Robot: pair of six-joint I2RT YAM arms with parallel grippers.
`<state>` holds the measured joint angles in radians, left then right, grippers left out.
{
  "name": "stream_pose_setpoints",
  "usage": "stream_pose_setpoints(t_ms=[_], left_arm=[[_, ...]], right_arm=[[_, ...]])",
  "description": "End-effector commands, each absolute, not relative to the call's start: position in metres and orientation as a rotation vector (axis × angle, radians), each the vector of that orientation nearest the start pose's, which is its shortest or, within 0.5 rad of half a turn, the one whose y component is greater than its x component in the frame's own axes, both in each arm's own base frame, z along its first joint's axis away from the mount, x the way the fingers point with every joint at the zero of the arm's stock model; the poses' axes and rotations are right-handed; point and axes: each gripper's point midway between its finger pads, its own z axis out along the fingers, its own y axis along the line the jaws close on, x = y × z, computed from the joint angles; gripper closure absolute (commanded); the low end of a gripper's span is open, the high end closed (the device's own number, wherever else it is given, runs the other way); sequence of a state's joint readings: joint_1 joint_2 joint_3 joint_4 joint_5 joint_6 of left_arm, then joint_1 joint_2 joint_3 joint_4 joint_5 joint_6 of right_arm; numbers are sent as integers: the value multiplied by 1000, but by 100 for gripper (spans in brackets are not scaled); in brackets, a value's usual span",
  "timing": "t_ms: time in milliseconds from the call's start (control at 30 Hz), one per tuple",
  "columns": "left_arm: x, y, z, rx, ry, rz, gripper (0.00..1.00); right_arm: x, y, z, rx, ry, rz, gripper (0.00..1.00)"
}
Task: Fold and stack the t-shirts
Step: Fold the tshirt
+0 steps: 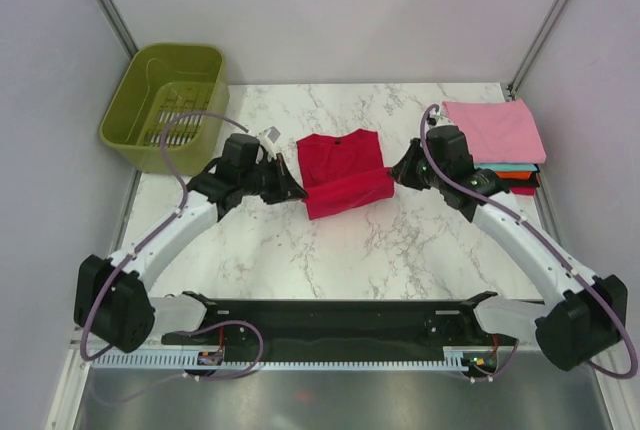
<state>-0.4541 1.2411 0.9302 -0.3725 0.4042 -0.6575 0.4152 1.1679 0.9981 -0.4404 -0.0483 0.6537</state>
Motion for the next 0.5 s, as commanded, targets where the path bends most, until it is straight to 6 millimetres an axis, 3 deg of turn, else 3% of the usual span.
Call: stream_pose_setpoints(t_ms=[0,33,100,133,200,267,300,367,400,433,467], left_arm=[[287,-232,178,-73,2448,-1046,98],[298,-230,183,-92,2438,-1048,98],[311,-228,170,-128,2482,-1031,98],[322,-227,178,-125,2462,-1025,98],[337,-223,162,-168,2519,-1019,98],[355,-223,165,-184,2518,-1030,97],[362,-226,152,-200,2554,-1035,97],[381,-229,162,-201,2540,-1033,97],[389,-230,148,-220,2577,-1020,97],[402,-230,160,-219,2555,-1016,97],[411,-230,159,-229,2560,-1011,97]], right_arm=[[344,169,227,263,2169,560,100],[356,173,228,265,2172,550,100],[370,174,228,273,2170,533,100],[383,178,225,279,2178,526,100],[398,181,225,286,2176,526,100],[419,184,217,302,2191,506,100],[431,186,226,313,2165,510,100],[450,187,208,330,2191,480,100],[464,185,219,342,2155,488,100],[475,189,202,347,2187,481,100],[483,190,199,350,2190,487,100]])
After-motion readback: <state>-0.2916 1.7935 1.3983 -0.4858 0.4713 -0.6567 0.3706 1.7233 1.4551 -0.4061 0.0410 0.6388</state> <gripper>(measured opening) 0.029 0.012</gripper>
